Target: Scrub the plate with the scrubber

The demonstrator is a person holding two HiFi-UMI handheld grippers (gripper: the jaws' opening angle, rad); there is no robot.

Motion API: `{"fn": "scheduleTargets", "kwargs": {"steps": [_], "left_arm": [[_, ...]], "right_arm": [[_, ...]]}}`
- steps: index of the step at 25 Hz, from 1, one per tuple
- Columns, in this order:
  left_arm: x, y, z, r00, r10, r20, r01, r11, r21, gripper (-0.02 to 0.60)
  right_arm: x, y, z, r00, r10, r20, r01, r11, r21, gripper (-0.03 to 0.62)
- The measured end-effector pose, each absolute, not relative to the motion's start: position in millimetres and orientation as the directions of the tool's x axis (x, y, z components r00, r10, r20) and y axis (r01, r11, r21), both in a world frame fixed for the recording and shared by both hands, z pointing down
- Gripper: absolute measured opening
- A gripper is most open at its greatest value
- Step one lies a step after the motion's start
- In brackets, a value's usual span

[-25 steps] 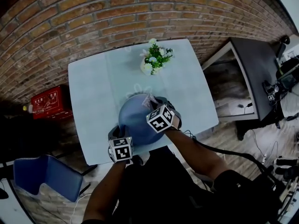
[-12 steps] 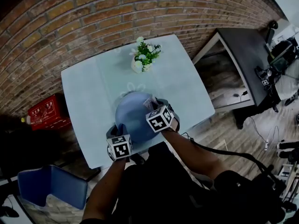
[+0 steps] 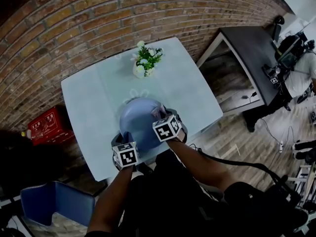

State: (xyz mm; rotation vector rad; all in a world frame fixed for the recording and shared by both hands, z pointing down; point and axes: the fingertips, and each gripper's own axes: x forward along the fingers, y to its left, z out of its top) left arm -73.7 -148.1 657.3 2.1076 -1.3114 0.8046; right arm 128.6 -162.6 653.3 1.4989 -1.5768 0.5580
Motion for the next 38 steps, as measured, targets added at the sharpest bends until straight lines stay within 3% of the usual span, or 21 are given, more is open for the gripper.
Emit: {"fn": "scheduleTargets", "kwargs": {"steps": [7,17,24,27,31,38], "left_arm": [[-74.3,-149.4,662.0,0.363,-0.595,0.717,-0.907,-0.401,0.127,0.117],[-73.3,-149.9,661.9,0.364,-0.593,0.718,-0.908,-0.396,0.133,0.118],[-70.1,-146.8,655.4,0.405,-0.595,0.694,-0.904,-0.374,0.206,0.130],[-74.0,-147.4,650.5,0.382,-0.623,0.682,-0.917,-0.348,0.195,0.130],[-76.4,-142.1,646.9,0.341,-0.650,0.679,-0.938,-0.285,0.198,0.130],[-75.5,-124.0,652.5,0.262,-0.621,0.739,-0.965,-0.176,0.194,0.126]], "right_arm": [[126.4,-142.6,653.3,0.096,-0.539,0.837,-0.978,0.106,0.180,0.073],[123.6,-125.7,643.7,-0.022,-0.527,0.849,-0.999,0.037,-0.003,0.074],[114.1,-152.5,591.1,-0.173,-0.639,0.750,-0.939,0.336,0.071,0.073],[102.2,-165.9,569.3,-0.243,-0.668,0.703,-0.815,0.534,0.225,0.072],[92.8,-176.1,567.9,-0.302,-0.664,0.684,-0.479,0.726,0.494,0.072],[84.4,-166.8,607.5,-0.347,-0.588,0.730,0.078,0.758,0.647,0.072]]}}
